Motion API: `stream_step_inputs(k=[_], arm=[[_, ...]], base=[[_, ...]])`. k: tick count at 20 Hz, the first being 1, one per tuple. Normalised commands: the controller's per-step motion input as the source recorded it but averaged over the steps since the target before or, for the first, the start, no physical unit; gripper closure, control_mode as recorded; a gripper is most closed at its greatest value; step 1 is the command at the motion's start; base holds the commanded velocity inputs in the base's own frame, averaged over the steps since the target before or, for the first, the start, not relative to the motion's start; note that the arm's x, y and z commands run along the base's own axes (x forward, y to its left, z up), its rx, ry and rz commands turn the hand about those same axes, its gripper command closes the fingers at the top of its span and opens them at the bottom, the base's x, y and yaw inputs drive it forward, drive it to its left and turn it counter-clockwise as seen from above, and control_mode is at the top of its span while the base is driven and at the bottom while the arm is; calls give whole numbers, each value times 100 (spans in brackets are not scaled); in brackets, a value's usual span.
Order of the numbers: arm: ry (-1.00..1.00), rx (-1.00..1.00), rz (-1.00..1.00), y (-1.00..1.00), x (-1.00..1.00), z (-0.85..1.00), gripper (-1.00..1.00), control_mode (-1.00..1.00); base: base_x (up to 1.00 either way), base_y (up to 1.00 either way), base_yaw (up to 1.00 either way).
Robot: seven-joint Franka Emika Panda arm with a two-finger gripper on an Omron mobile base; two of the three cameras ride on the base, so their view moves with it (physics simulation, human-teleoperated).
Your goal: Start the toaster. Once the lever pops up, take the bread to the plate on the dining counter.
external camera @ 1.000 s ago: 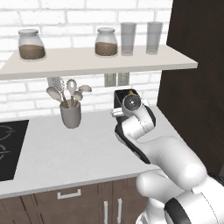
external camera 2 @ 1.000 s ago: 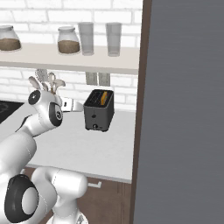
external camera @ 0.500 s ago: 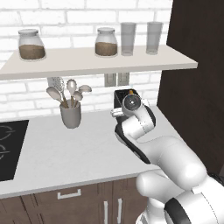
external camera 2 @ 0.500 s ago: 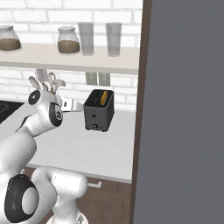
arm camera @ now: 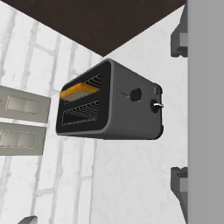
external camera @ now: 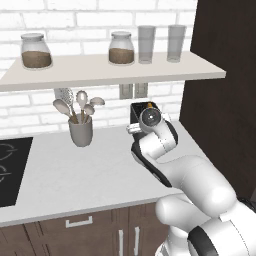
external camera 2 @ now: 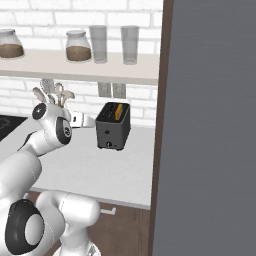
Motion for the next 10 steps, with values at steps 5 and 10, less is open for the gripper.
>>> stream_step_inputs(k=[5, 10], arm=[[0, 0, 0, 0, 0, 0, -100, -100], [0, 0, 0, 0, 0, 0, -100, -100]], base=[[0, 0, 0], [0, 0, 0]])
